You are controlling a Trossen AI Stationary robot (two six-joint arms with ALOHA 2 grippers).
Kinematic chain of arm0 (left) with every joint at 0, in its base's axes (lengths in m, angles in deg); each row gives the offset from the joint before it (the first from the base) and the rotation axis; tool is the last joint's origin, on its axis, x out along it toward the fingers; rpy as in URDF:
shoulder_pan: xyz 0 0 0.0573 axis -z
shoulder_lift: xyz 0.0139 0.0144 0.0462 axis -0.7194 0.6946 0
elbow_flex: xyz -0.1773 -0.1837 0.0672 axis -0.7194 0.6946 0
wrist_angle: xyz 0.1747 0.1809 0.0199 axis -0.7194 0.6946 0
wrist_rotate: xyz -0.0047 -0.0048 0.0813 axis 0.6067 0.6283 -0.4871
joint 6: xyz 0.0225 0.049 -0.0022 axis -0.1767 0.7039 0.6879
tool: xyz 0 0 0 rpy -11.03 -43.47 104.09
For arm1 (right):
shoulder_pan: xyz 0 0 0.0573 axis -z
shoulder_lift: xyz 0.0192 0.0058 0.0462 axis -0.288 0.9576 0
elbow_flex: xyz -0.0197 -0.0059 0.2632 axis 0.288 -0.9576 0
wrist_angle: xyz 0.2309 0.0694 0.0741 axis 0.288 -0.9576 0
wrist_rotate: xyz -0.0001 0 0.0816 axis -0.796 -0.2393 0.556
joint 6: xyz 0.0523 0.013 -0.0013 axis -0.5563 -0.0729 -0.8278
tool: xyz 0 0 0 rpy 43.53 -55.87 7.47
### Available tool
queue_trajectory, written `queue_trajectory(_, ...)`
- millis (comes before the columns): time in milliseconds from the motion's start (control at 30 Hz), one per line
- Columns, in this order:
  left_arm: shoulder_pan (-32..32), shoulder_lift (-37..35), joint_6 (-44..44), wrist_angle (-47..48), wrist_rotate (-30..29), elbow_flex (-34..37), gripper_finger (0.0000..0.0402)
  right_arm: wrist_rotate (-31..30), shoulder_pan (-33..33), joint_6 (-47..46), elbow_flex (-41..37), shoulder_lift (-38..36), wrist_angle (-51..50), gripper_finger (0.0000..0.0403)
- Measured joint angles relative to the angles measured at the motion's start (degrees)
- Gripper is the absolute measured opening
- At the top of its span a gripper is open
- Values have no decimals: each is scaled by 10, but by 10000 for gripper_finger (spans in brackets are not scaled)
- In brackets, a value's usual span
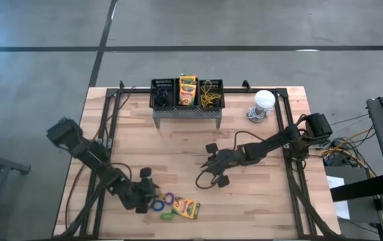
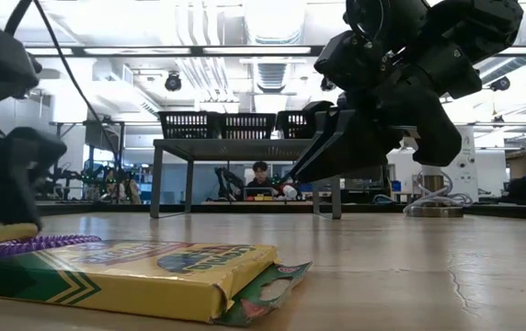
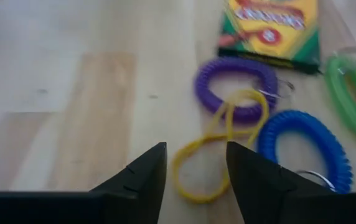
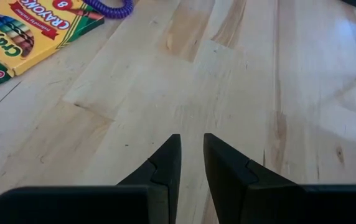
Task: Pick & Place Office Desk Supplies
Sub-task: Put the yellow rubber band into the right black basket on the shelf
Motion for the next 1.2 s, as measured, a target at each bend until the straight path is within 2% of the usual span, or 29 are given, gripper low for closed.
queue_trajectory(100,-2,20,24,0,28,-14,173,0,0,0,0,0,0,66)
queue_trajectory(200,-5,27,36,10,31,-24,153,0,0,0,0,0,0,62)
queue_trajectory(300,-14,26,38,13,40,-24,113,0,0,0,0,0,0,59)
queue_trajectory(467,-33,24,70,15,46,-21,22,0,0,0,0,0,1,61)
queue_trajectory(533,-41,20,93,22,43,-25,9,0,0,0,0,0,1,62)
queue_trajectory(667,-57,-4,162,40,-34,-49,10,0,0,0,0,0,5,59)
queue_trajectory(800,-61,-36,261,45,-176,-74,9,0,0,-2,-3,0,18,59)
queue_trajectory(900,-78,-46,305,16,-269,-73,8,-4,0,-10,-21,1,94,57)
queue_trajectory(1033,-127,-37,279,-43,-275,-54,8,-34,0,-52,-75,8,285,51)
queue_trajectory(1200,-180,-8,249,-108,-276,-46,7,-33,20,-100,-119,53,482,50)
